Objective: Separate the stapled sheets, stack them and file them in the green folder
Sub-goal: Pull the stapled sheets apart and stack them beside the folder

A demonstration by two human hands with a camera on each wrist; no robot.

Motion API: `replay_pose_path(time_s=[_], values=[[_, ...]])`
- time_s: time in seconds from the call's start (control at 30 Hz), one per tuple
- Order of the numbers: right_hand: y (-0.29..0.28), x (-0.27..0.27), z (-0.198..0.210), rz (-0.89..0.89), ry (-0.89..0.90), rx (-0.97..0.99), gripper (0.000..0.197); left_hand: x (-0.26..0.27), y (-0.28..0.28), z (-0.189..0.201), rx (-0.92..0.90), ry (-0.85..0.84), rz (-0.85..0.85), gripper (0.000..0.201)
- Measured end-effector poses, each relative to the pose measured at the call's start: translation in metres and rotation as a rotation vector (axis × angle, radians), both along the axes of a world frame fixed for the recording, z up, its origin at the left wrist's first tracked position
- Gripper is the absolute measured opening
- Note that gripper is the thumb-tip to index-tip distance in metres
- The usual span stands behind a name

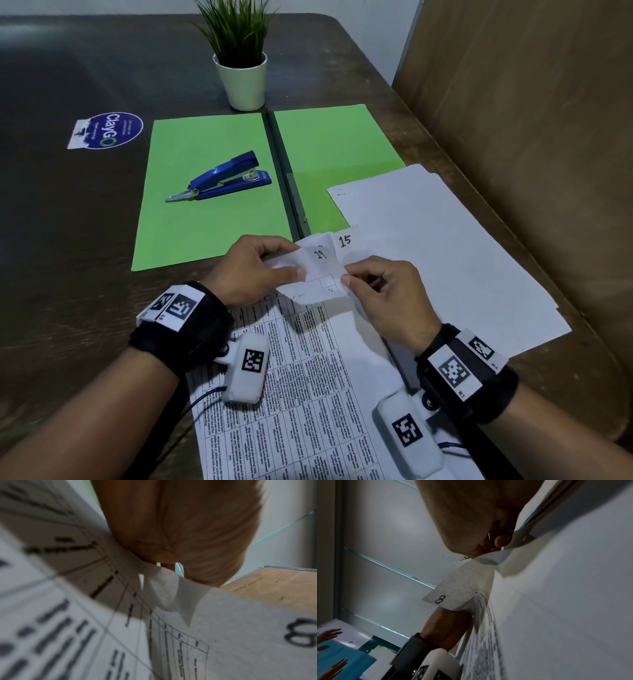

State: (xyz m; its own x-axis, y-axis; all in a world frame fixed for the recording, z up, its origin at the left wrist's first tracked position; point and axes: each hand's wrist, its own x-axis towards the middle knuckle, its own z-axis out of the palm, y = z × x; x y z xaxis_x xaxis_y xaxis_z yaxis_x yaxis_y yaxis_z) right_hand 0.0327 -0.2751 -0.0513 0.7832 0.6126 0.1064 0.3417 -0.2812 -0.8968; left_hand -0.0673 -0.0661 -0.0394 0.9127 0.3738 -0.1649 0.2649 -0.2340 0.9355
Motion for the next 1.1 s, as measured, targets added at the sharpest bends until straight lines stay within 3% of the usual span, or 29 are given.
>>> replay_pose_path(time_s=[0.07,0.13,0.17,0.2,0.27,0.3,0.37,0.43,0.5,0.67,0.97,1.1], values=[[0.001,-0.003,0.004,0.021,0.051,0.048,0.013,-0.001,-0.004,0.007,-0.044,-0.009,0.000,0.028],[0.002,-0.006,0.011,0.020,0.104,0.103,0.005,0.000,-0.007,0.010,-0.034,0.010,0.011,0.057],[0.002,-0.007,0.013,0.017,0.120,0.126,0.008,0.000,-0.007,0.010,-0.023,0.030,0.024,0.067],[0.001,-0.008,0.014,0.020,0.124,0.140,0.026,0.000,-0.007,0.010,-0.025,0.041,0.041,0.071],[0.002,-0.008,0.012,0.035,0.142,0.137,0.048,0.000,-0.005,0.009,-0.053,0.026,0.025,0.058],[0.003,-0.007,0.012,0.021,0.158,0.145,0.045,0.000,-0.005,0.008,-0.049,0.009,-0.001,0.042],[0.005,-0.005,0.008,-0.038,0.205,0.158,0.016,0.000,-0.003,0.005,0.016,0.005,-0.017,0.011],[0.005,-0.002,0.005,-0.057,0.202,0.114,0.006,0.000,0.000,-0.001,0.031,-0.030,-0.012,0.034],[0.004,-0.001,0.002,-0.030,0.160,0.089,0.011,0.000,0.001,-0.002,0.003,-0.050,0.004,0.039],[0.001,0.000,0.003,0.017,0.095,0.044,0.015,0.001,-0.002,0.000,-0.028,-0.043,0.013,0.003],[0.004,-0.003,0.006,-0.003,0.127,0.062,0.015,0.001,-0.001,-0.002,0.076,-0.041,-0.079,0.033],[0.002,-0.002,0.005,0.029,0.189,0.098,0.053,0.002,-0.001,-0.001,0.090,-0.007,-0.074,0.048]])
